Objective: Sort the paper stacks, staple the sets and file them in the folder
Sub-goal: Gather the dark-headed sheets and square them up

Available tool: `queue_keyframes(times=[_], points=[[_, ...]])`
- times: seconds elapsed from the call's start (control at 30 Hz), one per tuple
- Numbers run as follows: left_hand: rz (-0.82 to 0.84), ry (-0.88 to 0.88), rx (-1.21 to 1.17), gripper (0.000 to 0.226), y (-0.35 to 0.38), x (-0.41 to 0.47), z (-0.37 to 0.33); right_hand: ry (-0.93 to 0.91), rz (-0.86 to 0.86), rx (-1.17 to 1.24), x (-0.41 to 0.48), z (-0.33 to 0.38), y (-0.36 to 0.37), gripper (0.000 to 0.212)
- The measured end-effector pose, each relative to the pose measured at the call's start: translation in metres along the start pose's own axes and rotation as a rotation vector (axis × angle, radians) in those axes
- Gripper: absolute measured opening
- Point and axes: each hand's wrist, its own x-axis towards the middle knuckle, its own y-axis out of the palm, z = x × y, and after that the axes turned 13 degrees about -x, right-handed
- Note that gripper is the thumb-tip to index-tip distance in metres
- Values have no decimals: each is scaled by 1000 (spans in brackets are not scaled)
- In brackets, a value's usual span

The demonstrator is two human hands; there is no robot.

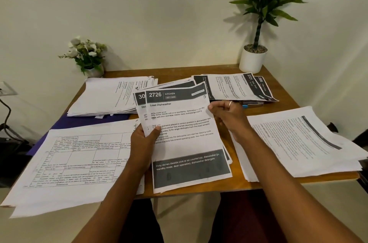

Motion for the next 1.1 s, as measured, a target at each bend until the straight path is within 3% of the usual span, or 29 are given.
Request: queue_keyframes(times=[0.3, 0.6, 0.7, 0.87, 1.1], points=[[8, 2, -21, 32, 0, -1, -1, -60, 163, -195, -8, -4, 6, 28], [-9, 56, 17, 29, 0, -2, -2, -48, 204, -290, -5, -16, 2, 25], [-45, 66, 52, 26, 1, -1, -2, 28, 167, -157, 0, -25, 4, 22], [-65, 96, 125, 19, 1, 2, 0, 79, -58, 42, 9, -45, 3, 12], [-50, 68, 95, 27, -3, 4, 3, 116, -211, 436, 12, -49, 2, 29]])
